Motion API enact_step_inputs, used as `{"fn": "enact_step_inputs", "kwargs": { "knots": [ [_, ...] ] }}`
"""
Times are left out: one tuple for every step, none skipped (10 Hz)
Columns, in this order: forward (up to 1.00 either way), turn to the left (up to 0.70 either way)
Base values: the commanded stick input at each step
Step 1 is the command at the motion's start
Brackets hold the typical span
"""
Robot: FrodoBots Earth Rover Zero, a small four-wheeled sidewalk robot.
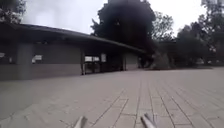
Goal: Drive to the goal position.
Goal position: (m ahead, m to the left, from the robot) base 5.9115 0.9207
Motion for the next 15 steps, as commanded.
{"fn": "enact_step_inputs", "kwargs": {
  "knots": [
    [0.96,-0.33],
    [0.96,-0.34],
    [0.96,-0.34],
    [0.97,-0.13],
    [0.97,0.0],
    [0.97,0.0],
    [0.97,0.0],
    [0.97,0.0],
    [0.97,0.0],
    [0.97,0.0],
    [0.97,0.0],
    [0.97,0.0],
    [0.96,0.0],
    [0.96,0.0],
    [0.97,0.0]
  ]
}}
